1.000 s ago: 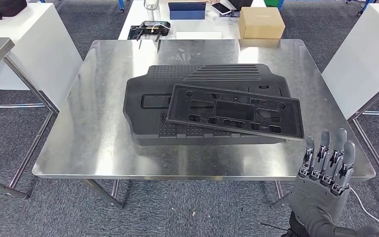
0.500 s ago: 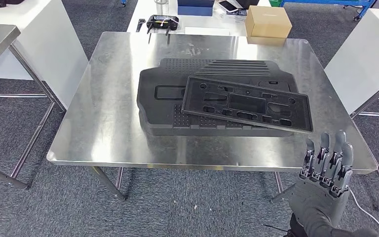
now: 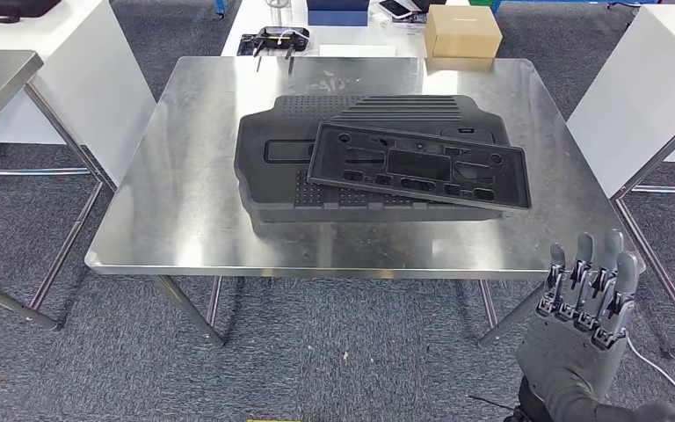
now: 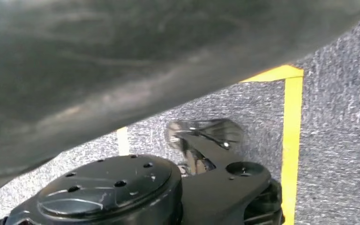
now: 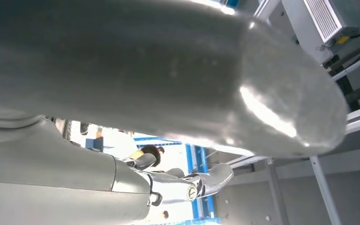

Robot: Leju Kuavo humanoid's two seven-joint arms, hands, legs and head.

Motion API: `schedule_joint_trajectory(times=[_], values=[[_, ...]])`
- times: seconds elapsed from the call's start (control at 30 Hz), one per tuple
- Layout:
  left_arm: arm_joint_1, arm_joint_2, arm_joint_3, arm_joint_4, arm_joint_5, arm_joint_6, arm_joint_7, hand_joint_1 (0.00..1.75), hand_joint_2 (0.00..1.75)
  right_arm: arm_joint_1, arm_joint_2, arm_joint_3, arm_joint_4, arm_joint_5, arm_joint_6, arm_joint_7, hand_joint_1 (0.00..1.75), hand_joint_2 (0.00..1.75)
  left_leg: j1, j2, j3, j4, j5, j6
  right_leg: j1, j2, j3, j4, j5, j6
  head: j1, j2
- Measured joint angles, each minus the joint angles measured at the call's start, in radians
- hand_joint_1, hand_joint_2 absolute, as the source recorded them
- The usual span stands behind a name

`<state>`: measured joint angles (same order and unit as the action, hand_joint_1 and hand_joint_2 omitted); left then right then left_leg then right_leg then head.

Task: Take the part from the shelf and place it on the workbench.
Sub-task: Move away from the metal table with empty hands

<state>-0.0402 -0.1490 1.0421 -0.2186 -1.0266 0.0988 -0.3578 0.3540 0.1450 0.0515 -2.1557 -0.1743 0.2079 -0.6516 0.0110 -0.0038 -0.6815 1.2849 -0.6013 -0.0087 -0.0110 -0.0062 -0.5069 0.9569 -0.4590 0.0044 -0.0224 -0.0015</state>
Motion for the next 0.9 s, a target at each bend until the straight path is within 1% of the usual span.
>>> schedule_joint_trajectory(times=[0.03,0.07,0.1,0.13,0.17,0.2,0.23,0.27,0.3,0.33,0.37,0.4,0.43,0.47,0.5,0.53,0.57,0.6,0.63,0.67,0.7,0.73,0.77,0.8,0.83,0.87,0.9], values=[[0.000,0.000,0.000,0.000,0.000,0.000,0.000,0.00,0.00,0.000,0.000,0.000,0.000,0.000,0.000,0.000,0.00,0.00,0.005,0.000,0.016,0.002,0.011,-0.004,-0.001,0.000,-0.007,0.004,0.005,0.004,0.000,0.000],[0.000,0.000,0.000,0.000,0.000,0.000,0.000,0.00,0.00,0.000,0.000,0.000,0.000,0.000,0.000,0.000,0.00,0.00,0.011,0.000,0.052,-0.036,0.036,-0.008,-0.003,0.000,-0.014,0.011,0.008,0.008,0.000,0.000],[-0.001,0.000,0.001,0.000,0.000,0.000,0.000,0.00,0.00,0.000,0.000,0.000,0.000,0.000,0.000,0.000,0.00,0.00,0.017,0.000,0.100,-0.100,0.060,-0.013,-0.004,0.000,-0.021,0.019,0.011,0.011,0.000,0.000],[-0.001,-0.001,0.001,0.000,0.000,0.000,0.000,0.00,0.00,0.000,0.000,0.000,0.000,0.000,0.000,0.000,0.00,0.00,0.019,-0.001,0.145,-0.166,0.074,-0.017,-0.005,0.000,-0.032,0.029,0.012,0.015,-0.001,0.000],[-0.002,-0.002,0.001,0.000,0.000,0.000,0.000,0.00,0.00,0.000,0.000,0.000,0.000,0.000,0.000,0.000,0.00,0.00,0.019,-0.004,0.175,-0.218,0.080,-0.017,-0.003,0.000,-0.041,0.037,0.015,0.019,-0.002,0.000],[-0.003,-0.002,0.001,0.000,-0.001,0.000,0.000,0.00,0.00,0.000,0.000,0.000,0.000,0.000,-0.001,0.000,0.00,0.00,0.016,-0.006,0.186,-0.245,0.078,-0.015,-0.002,0.000,-0.049,0.044,0.019,0.025,-0.002,0.000],[-0.003,-0.003,0.001,0.001,-0.001,0.000,-0.001,0.00,0.00,0.000,0.000,0.000,0.000,0.000,-0.001,0.000,0.00,0.00,0.011,-0.008,0.183,-0.251,0.076,-0.009,-0.002,0.000,-0.056,0.046,0.024,0.033,-0.003,0.000],[-0.003,-0.002,0.002,0.000,-0.002,0.000,-0.001,0.00,0.00,0.000,0.000,0.000,0.000,0.000,-0.002,0.000,0.00,0.00,0.007,-0.008,0.173,-0.252,0.082,0.001,-0.002,0.001,-0.061,0.046,0.031,0.043,-0.003,0.000],[-0.003,-0.002,0.002,0.000,-0.004,0.000,-0.001,0.00,0.00,0.000,0.000,0.000,0.000,0.000,-0.003,0.000,0.00,0.00,0.005,-0.006,0.164,-0.254,0.089,0.012,-0.005,0.002,-0.068,0.049,0.031,0.050,-0.003,0.000],[-0.003,-0.001,0.003,0.000,-0.005,0.000,-0.001,0.00,0.00,0.000,0.000,0.000,0.000,-0.001,-0.004,0.000,0.00,0.00,0.003,-0.004,0.154,-0.256,0.099,0.026,-0.007,0.002,-0.080,0.061,0.020,0.053,-0.002,0.000],[-0.003,-0.001,0.004,0.000,-0.007,0.000,-0.002,0.00,0.00,0.000,0.000,0.000,0.000,-0.001,-0.005,0.000,0.00,0.00,0.003,-0.002,0.141,-0.258,0.109,0.039,-0.008,0.003,-0.097,0.091,-0.007,0.051,0.000,0.000],[-0.003,0.000,0.005,0.000,-0.008,0.000,-0.003,0.00,0.00,0.000,0.000,0.000,0.000,-0.001,-0.005,0.000,0.00,0.00,0.002,0.000,0.128,-0.258,0.120,0.049,-0.009,0.004,-0.119,0.141,-0.046,0.044,0.002,0.000],[-0.004,0.001,0.005,0.000,-0.008,0.000,-0.004,0.00,0.00,0.000,0.000,0.000,0.000,-0.002,-0.006,0.000,0.00,0.00,0.000,0.001,0.113,-0.258,0.130,0.055,-0.009,0.004,-0.144,0.204,-0.087,0.039,0.004,0.000],[-0.004,0.001,0.006,0.000,-0.008,0.000,-0.005,0.00,0.00,0.000,0.000,0.000,0.000,-0.002,-0.007,0.000,0.00,0.00,-0.003,0.002,0.098,-0.258,0.141,0.057,-0.008,0.004,-0.162,0.269,-0.119,0.037,0.005,0.000],[-0.004,0.002,0.006,0.000,-0.009,0.000,-0.005,0.00,0.00,0.000,0.000,0.000,0.001,-0.001,-0.009,0.001,0.00,0.00,-0.005,0.003,0.083,-0.257,0.152,0.058,-0.007,0.005,-0.171,0.317,-0.134,0.039,0.004,0.000],[-0.004,0.002,0.006,0.000,-0.009,0.000,-0.005,0.00,0.00,0.000,0.000,0.000,0.001,-0.001,-0.012,0.002,0.00,0.00,-0.007,0.004,0.068,-0.257,0.163,0.059,-0.006,0.005,-0.164,0.336,-0.131,0.045,0.005,0.000],[-0.004,0.003,0.007,0.000,-0.009,0.000,-0.004,0.00,0.00,0.000,-0.001,0.000,0.002,0.001,-0.016,0.005,0.00,0.00,-0.008,0.005,0.054,-0.257,0.175,0.058,-0.004,0.005,-0.139,0.320,-0.113,0.052,0.004,0.000],[-0.004,0.003,0.007,0.000,-0.009,0.000,-0.002,0.00,0.00,0.000,-0.001,-0.001,0.002,0.005,-0.022,0.008,0.00,0.00,-0.009,0.005,0.041,-0.257,0.187,0.056,-0.001,0.004,-0.095,0.268,-0.090,0.057,0.004,0.000],[-0.004,0.003,0.008,0.000,-0.010,0.000,0.000,0.00,0.00,0.000,-0.001,-0.001,0.002,0.010,-0.028,0.011,0.00,0.00,-0.010,0.005,0.031,-0.256,0.198,0.054,0.003,0.004,-0.039,0.195,-0.076,0.057,0.005,0.000],[-0.004,0.002,0.008,0.000,-0.010,0.000,0.002,0.00,0.00,0.000,-0.001,-0.001,0.002,0.017,-0.035,0.014,0.00,0.00,-0.011,0.004,0.023,-0.256,0.208,0.050,0.008,0.004,0.020,0.112,-0.074,0.052,0.004,0.000],[-0.005,0.002,0.008,0.000,-0.010,0.000,0.002,0.00,0.00,0.000,-0.001,-0.001,0.003,0.024,-0.042,0.016,0.00,0.00,-0.012,0.004,0.018,-0.257,0.219,0.045,0.012,0.004,0.058,0.052,-0.077,0.045,0.004,0.000],[-0.005,0.001,0.009,0.000,-0.010,0.000,0.003,0.00,0.00,0.001,-0.001,-0.001,0.004,0.031,-0.049,0.019,0.00,0.00,-0.011,0.005,0.016,-0.258,0.230,0.039,0.015,0.004,0.079,0.016,-0.083,0.039,0.004,0.000],[-0.005,0.001,0.011,0.000,-0.010,0.000,0.003,0.00,0.00,0.001,-0.001,-0.001,0.005,0.038,-0.058,0.022,0.00,0.00,-0.011,0.005,0.015,-0.261,0.240,0.032,0.018,0.005,0.081,0.002,-0.083,0.034,0.004,0.000],[-0.004,0.002,0.013,0.000,-0.011,0.000,0.003,0.00,0.00,0.002,-0.001,-0.001,0.007,0.045,-0.067,0.026,0.00,0.00,-0.009,0.006,0.014,-0.263,0.248,0.026,0.014,0.005,0.071,0.004,-0.074,0.028,0.004,0.000],[-0.004,0.002,0.015,0.000,-0.011,0.000,0.003,0.00,0.00,0.002,-0.001,-0.001,0.009,0.052,-0.077,0.031,0.00,0.00,-0.008,0.004,0.010,-0.257,0.240,0.020,0.011,0.005,0.065,0.003,-0.065,0.021,0.005,0.000],[-0.003,0.003,0.017,0.000,-0.012,0.000,0.003,0.00,0.00,0.003,-0.002,-0.001,0.012,0.059,-0.086,0.036,0.00,0.00,-0.007,0.003,0.004,-0.237,0.210,0.015,0.006,0.003,0.057,0.001,-0.054,0.013,0.003,0.000],[-0.002,0.003,0.019,0.000,-0.014,0.000,0.004,0.00,0.00,0.004,-0.002,-0.001,0.015,0.066,-0.094,0.040,0.00,0.00,-0.005,0.002,-0.006,-0.198,0.163,0.011,0.002,0.002,0.048,-0.001,-0.042,0.006,0.001,0.000]])
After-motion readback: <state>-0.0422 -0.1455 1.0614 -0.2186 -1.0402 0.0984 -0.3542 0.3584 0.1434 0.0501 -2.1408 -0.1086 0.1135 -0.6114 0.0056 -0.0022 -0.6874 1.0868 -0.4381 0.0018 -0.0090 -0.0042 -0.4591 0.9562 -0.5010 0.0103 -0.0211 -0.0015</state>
